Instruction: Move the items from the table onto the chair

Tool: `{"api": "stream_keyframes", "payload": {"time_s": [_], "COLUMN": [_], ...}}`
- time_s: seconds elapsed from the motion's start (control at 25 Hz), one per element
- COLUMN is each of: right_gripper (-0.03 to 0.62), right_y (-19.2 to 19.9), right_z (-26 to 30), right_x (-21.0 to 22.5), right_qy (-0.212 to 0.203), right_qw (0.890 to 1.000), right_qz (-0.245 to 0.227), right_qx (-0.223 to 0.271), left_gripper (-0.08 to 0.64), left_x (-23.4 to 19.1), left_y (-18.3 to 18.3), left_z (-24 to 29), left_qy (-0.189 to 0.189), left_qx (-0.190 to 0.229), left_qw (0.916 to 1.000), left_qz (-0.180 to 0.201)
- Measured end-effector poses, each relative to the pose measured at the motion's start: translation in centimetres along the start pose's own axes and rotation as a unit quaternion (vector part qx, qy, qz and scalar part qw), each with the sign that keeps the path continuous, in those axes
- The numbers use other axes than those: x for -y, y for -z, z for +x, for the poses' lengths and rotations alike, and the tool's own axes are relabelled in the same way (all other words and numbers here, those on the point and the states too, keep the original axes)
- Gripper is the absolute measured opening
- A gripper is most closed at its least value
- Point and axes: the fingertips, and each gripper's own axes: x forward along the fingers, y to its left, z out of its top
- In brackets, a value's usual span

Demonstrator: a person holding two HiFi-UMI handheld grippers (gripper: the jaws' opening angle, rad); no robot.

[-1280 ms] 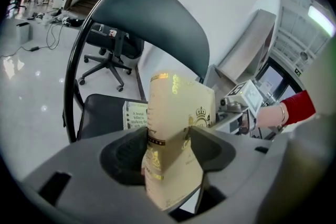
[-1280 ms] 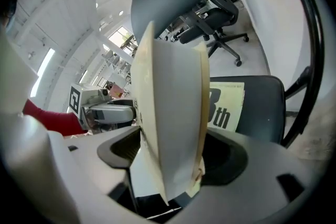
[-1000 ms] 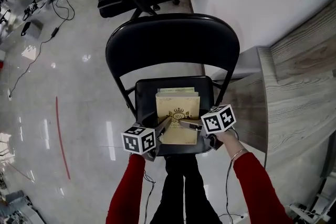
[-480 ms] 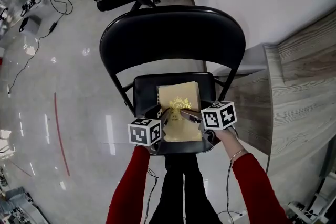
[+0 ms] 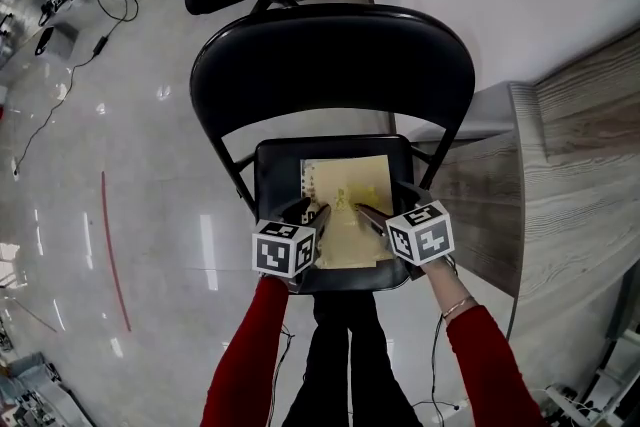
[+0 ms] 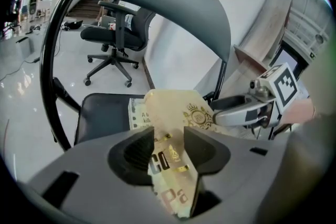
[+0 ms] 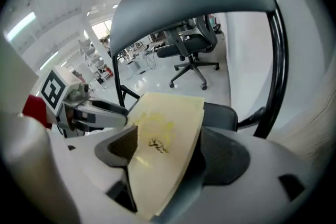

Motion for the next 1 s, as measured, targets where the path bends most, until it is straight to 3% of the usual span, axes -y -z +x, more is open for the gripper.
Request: {"api": "stream_keyframes", "payload": {"time_s": [0.08,0.28,0.4,0.52,0.6,0.72,0.84,1.0], "right_gripper": [0.391,0.386,0.368,0.302,0.246,0.075,0.023,0.018], "right_y": [0.4,1.8,0.4,-3.0,-6.0,-9.7,-12.3,-13.7], "right_z": [-0.3,0.1,-1.8,-7.3,-12.1,-18.9,-24.8,-30.9], "right_x": [0.4,0.9,0.7,-1.8,-4.6,-9.1,-13.0,-16.3], "right_qy": [0.009,0.017,0.028,0.006,-0.01,-0.027,-0.049,-0.058], "right_qw": [1.0,0.999,0.999,0.994,0.988,0.976,0.962,0.946], "right_qz": [-0.013,0.024,0.036,0.068,0.061,0.022,-0.019,-0.057], "right_qx": [-0.005,-0.016,0.015,0.084,0.142,0.216,0.269,0.315], "left_gripper": [0.181,0.181,0.155,0.133,0.089,0.015,0.011,0.011], "left_x": [-0.2,-0.3,0.2,2.9,5.4,9.8,14.2,18.8], "left_y": [0.2,-0.1,-2.7,-6.3,-8.5,-11.5,-14.2,-16.5], "left_z": [0.0,0.0,-2.8,-9.0,-13.4,-19.6,-24.8,-30.0], "left_qy": [0.0,-0.004,-0.01,-0.013,-0.016,-0.006,0.02,0.03], "left_qx": [0.0,0.003,0.048,0.112,0.152,0.213,0.266,0.312], "left_qw": [1.0,1.0,0.9988,0.9931,0.9864,0.9727,0.9575,0.9362], "left_qz": [-0.001,-0.003,0.005,0.032,0.061,0.092,0.11,0.16]}}
